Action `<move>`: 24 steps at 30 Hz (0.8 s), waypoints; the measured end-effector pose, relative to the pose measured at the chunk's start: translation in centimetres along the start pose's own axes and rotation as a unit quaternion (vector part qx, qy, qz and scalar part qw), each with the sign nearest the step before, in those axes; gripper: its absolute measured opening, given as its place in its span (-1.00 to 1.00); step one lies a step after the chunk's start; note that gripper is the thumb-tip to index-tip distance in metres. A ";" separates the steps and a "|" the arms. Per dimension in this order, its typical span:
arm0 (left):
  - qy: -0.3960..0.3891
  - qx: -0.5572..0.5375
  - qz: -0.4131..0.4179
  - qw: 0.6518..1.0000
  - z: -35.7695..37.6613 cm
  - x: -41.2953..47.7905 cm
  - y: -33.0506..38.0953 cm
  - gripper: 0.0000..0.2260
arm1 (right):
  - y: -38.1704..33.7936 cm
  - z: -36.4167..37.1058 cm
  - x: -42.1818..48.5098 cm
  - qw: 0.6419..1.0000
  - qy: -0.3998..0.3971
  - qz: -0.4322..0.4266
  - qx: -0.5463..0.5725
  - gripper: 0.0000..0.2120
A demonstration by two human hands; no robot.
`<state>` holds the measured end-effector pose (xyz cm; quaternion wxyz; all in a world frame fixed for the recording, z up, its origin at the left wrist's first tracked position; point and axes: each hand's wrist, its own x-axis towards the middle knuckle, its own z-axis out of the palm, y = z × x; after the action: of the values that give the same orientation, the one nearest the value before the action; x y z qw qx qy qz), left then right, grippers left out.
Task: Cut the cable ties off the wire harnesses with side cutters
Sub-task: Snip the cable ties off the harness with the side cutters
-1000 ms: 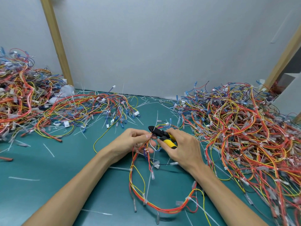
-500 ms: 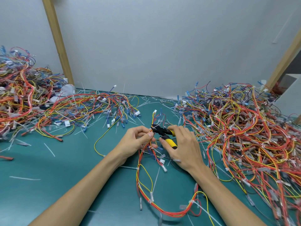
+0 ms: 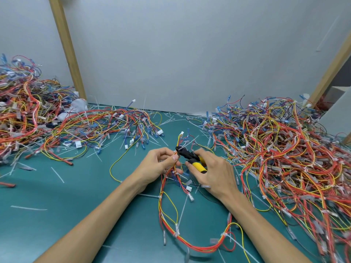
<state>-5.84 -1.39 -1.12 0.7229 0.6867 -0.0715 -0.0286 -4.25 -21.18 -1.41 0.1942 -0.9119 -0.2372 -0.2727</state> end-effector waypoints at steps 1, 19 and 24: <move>0.000 0.001 0.000 1.000 0.0 0.0 0.0 -0.91 | 0.0 0.0 0.0 1.000 -0.002 0.001 0.001 -0.69; 0.000 0.028 0.003 1.000 0.2 -0.2 0.3 -0.91 | -0.1 -0.1 0.0 0.999 -0.028 0.024 -0.016 -0.68; 0.002 0.026 -0.001 1.000 0.2 -0.3 0.4 -0.91 | -0.2 -0.1 0.0 0.999 -0.029 0.025 -0.017 -0.68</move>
<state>-6.16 -1.49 -0.76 0.7048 0.7054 -0.0701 -0.0254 -4.39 -21.11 -1.33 0.1788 -0.9283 -0.2156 -0.2447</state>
